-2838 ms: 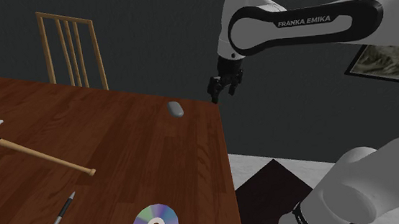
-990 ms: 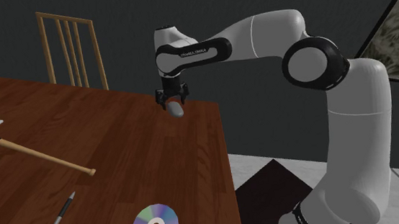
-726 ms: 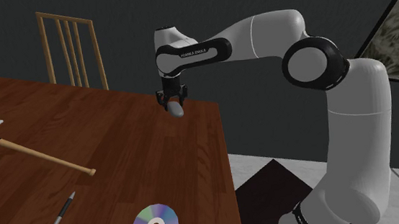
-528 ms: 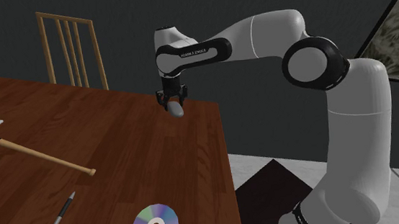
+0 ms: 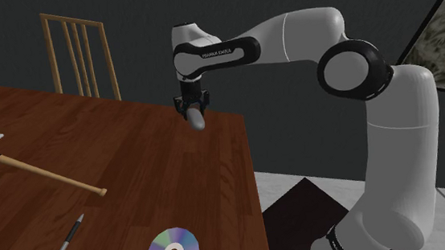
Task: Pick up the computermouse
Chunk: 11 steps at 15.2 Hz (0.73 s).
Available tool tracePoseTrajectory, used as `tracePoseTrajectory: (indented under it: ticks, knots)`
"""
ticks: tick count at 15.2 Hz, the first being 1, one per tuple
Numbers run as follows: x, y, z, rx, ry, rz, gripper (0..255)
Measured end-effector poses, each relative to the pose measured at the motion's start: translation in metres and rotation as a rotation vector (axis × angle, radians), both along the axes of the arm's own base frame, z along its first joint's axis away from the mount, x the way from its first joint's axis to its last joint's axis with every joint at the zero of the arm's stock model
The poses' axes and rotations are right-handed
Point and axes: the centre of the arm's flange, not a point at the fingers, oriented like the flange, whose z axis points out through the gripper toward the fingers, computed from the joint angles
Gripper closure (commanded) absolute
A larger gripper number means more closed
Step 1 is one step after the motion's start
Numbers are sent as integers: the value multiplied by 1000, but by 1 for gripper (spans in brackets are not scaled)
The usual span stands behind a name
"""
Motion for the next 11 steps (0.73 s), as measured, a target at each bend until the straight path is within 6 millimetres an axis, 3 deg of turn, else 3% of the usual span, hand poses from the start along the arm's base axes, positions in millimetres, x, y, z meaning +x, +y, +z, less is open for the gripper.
tracePoseTrajectory:
  ticks: [11]
  knots:
    - [0, 0, 56, 0, 0, 0, 255]
